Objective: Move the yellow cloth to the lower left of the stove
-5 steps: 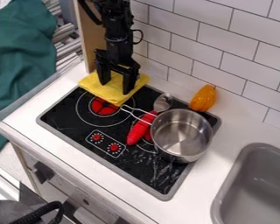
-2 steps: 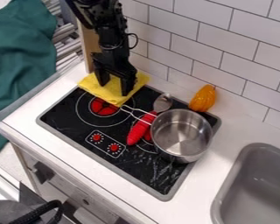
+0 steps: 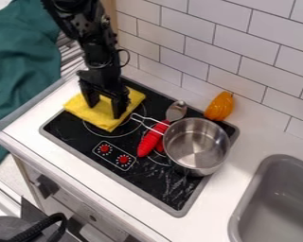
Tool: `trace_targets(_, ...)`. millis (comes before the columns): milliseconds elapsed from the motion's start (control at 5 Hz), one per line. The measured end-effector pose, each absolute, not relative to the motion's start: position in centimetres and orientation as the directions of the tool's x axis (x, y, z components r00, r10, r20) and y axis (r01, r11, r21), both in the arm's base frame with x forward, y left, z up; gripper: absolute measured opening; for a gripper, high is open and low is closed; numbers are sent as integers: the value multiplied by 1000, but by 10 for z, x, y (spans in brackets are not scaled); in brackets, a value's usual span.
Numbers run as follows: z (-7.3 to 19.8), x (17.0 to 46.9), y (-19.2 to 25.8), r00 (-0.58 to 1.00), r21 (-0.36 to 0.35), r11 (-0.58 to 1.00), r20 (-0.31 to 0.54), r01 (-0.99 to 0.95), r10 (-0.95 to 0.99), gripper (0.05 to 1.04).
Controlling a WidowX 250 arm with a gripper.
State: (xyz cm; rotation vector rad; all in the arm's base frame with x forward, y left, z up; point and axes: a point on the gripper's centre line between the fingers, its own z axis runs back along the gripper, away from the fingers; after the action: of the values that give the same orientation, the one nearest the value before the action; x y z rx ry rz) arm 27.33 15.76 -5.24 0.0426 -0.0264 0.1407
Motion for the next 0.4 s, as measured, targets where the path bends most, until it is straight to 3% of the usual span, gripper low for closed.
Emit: trace_targets(400, -51, 231, 153, 988, 55, 987, 7, -154, 154, 1001)
